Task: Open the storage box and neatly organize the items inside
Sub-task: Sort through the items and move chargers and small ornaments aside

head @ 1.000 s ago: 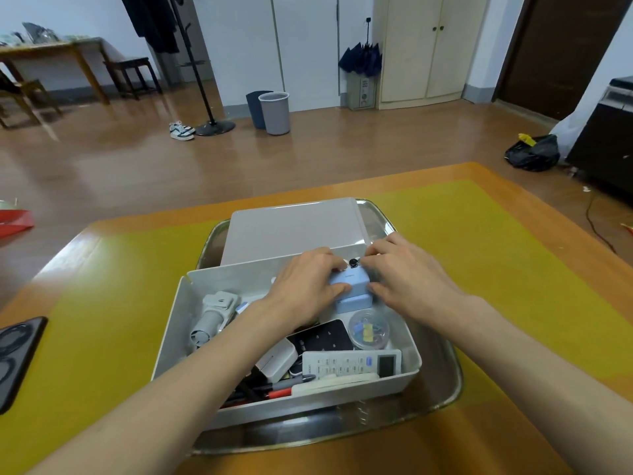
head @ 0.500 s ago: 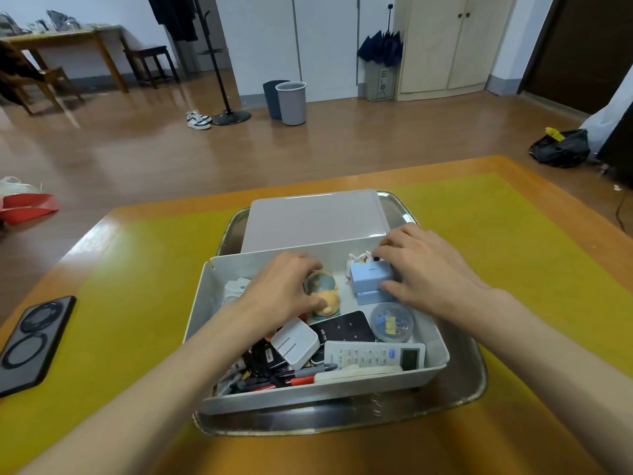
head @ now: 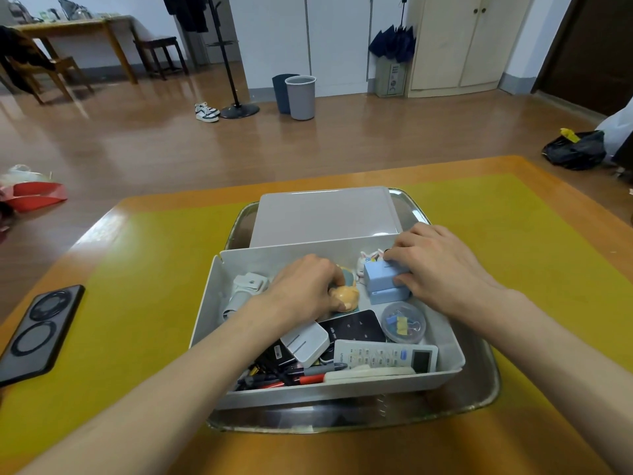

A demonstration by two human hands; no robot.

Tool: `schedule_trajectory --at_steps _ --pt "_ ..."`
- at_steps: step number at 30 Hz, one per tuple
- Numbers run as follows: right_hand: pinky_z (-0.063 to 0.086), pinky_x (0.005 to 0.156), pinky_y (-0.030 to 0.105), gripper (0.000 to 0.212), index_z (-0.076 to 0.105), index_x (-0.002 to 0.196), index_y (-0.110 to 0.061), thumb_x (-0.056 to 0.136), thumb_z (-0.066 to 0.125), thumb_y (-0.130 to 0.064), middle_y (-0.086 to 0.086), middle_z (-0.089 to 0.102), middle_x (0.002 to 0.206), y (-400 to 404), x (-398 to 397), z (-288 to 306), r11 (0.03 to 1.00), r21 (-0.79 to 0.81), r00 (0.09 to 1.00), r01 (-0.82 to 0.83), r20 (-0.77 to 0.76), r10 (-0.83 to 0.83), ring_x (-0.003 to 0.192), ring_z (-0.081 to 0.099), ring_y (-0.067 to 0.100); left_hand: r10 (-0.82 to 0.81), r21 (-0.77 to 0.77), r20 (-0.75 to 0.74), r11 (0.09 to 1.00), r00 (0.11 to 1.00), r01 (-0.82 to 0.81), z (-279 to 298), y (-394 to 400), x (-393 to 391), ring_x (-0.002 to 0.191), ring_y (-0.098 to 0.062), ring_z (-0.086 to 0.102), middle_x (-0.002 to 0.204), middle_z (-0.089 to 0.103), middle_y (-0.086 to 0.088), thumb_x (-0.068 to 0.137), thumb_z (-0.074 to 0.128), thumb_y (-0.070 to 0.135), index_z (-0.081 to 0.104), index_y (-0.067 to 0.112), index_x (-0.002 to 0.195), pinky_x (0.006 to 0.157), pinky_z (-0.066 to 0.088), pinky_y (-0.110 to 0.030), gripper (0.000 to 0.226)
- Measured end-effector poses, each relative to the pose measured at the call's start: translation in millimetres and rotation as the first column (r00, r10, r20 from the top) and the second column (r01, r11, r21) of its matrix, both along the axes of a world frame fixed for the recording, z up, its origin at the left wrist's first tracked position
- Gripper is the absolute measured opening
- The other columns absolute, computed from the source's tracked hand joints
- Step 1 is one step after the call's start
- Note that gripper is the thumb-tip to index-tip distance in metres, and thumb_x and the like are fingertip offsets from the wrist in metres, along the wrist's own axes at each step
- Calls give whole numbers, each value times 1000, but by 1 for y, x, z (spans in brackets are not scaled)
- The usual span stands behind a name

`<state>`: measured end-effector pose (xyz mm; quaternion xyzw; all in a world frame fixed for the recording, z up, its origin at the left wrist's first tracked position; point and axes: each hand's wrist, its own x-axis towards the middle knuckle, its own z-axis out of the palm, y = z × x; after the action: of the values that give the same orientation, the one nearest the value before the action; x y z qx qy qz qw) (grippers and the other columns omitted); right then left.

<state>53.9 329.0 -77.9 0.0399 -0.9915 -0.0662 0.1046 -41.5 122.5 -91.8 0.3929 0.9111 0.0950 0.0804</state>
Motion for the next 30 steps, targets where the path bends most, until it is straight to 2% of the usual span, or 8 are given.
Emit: schedule_trajectory --at_steps 11,18,21,25,30 --pt "35 94 33 32 66 118 -30 87 67 -37 -9 63 113 5 2 1 999 3 999 40 3 -41 110 49 17 -13 17 -7 1000 1000 13 -1 8 3 105 -22 56 108 67 4 78 78 43 72 26 103 81 53 -42 30" --pt "38 92 33 32 65 118 -29 86 61 -35 -9 63 110 4 4 1 999 -18 999 50 -4 -50 107 49 17 -33 5 -34 999 999 34 -3 5 0 106 -22 55 106 65 5 79 76 45 70 28 99 81 53 -42 27" --pt "38 91 33 36 65 119 -29 85 63 -40 -8 63 110 4 4 0 998 -38 999 49 -4 -49 106 49 17 -73 3 -33 997 997 73 -1 1 0 107 -22 54 109 64 5 81 75 44 69 25 104 83 51 -42 31" --pt "38 88 32 43 65 120 -29 83 67 -50 -7 63 111 2 3 2 996 -80 999 45 -13 -46 106 50 18 -61 121 -97 990 993 73 16 -20 -13 114 -22 54 116 62 1 83 75 31 65 21 119 94 46 -41 39" --pt "37 89 31 39 64 121 -30 85 67 -45 -10 62 113 0 3 2 996 -75 999 45 10 -45 108 48 16 -5 5 -138 1000 990 5 21 -41 -29 116 -21 54 120 62 1 86 72 28 65 21 123 92 45 -35 38"
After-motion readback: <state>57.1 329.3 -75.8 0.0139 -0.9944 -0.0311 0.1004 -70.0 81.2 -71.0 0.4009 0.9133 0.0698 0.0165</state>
